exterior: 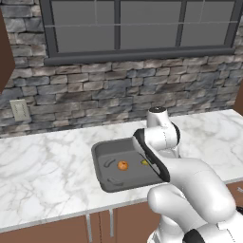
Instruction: Pick the tangerine and banana from the fridge and place them inside the tupperware on the counter.
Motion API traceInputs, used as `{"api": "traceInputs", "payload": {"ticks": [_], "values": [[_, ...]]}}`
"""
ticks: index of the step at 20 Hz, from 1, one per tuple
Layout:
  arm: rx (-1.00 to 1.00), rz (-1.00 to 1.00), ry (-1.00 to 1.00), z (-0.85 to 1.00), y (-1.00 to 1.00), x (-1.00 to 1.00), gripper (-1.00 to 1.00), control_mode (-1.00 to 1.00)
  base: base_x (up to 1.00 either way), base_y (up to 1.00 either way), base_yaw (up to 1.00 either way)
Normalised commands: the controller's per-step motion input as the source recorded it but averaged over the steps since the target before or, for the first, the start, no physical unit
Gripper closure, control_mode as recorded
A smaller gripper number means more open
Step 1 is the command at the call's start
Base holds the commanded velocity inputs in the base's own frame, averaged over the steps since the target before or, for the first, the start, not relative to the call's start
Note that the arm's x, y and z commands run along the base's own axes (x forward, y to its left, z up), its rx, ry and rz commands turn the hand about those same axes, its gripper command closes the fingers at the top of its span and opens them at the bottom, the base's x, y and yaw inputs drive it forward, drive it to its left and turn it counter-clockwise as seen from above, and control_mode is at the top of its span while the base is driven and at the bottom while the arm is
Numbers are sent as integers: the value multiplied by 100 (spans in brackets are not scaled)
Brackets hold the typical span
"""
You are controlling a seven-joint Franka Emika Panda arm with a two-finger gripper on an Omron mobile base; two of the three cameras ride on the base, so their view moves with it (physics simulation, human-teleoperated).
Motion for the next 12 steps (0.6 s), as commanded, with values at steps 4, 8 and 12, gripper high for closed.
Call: {"api": "traceInputs", "payload": {"ticks": [4,8,12], "values": [[0,0,0,-34,1,39,100,-100,0,0,0],[0,1,0,-23,0,26,100,-100,0,0,0],[0,1,0,-19,1,24,100,-100,0,0,0]]}}
